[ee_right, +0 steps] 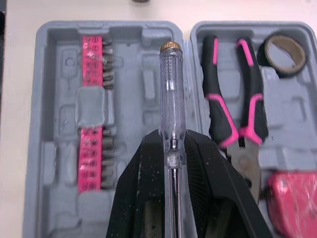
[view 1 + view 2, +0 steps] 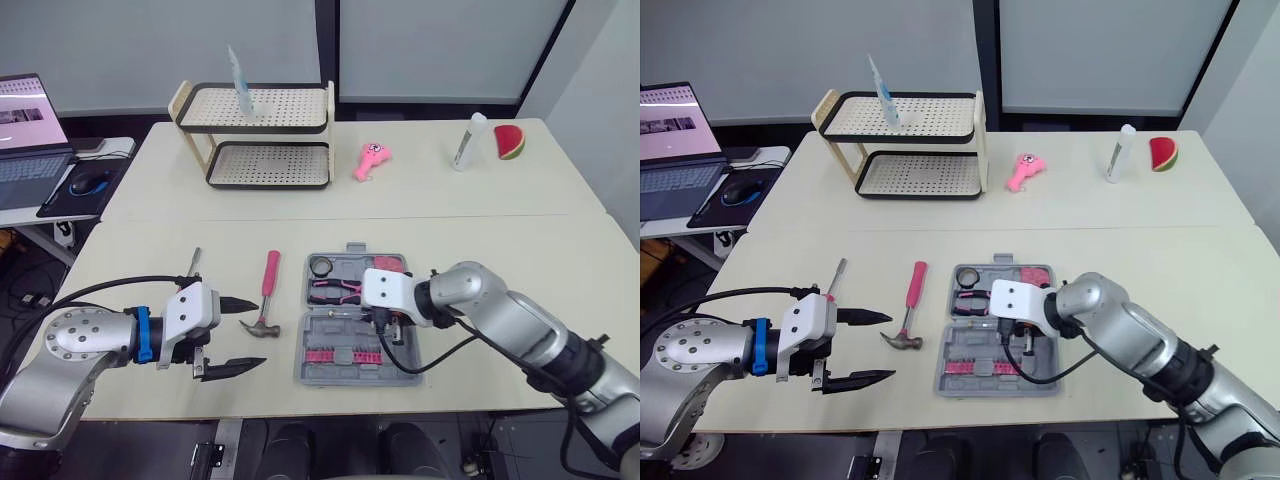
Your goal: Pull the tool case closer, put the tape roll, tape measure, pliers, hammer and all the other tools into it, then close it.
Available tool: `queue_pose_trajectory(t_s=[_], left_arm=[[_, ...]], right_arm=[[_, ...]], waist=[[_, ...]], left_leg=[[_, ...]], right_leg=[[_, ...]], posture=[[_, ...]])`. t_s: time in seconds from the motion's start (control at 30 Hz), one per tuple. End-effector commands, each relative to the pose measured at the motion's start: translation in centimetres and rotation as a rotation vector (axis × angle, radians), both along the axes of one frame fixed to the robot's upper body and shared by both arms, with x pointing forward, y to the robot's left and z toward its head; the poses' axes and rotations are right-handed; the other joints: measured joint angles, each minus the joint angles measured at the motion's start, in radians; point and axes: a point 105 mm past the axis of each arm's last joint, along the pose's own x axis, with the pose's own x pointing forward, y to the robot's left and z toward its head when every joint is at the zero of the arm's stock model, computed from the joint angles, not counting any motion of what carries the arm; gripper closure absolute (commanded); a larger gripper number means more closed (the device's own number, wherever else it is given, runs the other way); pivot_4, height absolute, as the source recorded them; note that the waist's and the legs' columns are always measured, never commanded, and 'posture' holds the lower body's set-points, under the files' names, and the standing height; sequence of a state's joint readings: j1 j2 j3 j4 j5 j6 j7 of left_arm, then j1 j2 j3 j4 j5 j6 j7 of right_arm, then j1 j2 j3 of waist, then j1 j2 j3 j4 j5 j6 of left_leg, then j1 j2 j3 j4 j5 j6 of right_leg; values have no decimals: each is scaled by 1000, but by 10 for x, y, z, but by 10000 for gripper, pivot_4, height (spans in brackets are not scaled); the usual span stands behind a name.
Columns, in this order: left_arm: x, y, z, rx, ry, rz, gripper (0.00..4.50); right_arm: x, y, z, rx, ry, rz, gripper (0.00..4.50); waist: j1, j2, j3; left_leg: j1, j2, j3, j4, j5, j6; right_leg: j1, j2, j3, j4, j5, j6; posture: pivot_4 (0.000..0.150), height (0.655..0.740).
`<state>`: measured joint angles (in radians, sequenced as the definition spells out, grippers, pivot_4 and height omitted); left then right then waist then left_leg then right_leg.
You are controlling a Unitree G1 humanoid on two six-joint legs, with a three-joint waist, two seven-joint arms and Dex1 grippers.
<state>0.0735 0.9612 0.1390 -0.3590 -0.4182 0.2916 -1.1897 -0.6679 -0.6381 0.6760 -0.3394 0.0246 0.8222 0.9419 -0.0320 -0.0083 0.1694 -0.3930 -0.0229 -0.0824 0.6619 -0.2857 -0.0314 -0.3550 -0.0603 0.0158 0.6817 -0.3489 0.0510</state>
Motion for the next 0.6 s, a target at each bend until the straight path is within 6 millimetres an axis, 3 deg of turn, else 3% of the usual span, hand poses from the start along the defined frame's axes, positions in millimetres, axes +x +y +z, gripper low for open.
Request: queue_pose_trajectory(t_s=[0.03, 0.3, 0.6], left_arm=[[-3, -2, 6, 13, -33, -20, 0], [-4, -5, 8, 10, -39, -18, 0], [-2, -8, 10, 7, -41, -18, 0]], right_arm=[[2, 12, 2, 2, -35, 49, 41358], [4, 18, -17, -14, -30, 67, 41358], [7, 18, -25, -15, -27, 60, 41358]], waist=[[0, 0, 0], [0, 0, 0], [-1, 0, 0]], left_leg=[[0, 0, 0, 0, 0, 0], [-1, 0, 0, 0, 0, 0], [-1, 0, 0, 0, 0, 0]], right_leg=[[-1, 0, 0, 0, 0, 0], [-2, 0, 0, 1, 0, 0], [-2, 0, 0, 2, 0, 0]], posture=[[1500, 7356], [1500, 7356], [1500, 7356]])
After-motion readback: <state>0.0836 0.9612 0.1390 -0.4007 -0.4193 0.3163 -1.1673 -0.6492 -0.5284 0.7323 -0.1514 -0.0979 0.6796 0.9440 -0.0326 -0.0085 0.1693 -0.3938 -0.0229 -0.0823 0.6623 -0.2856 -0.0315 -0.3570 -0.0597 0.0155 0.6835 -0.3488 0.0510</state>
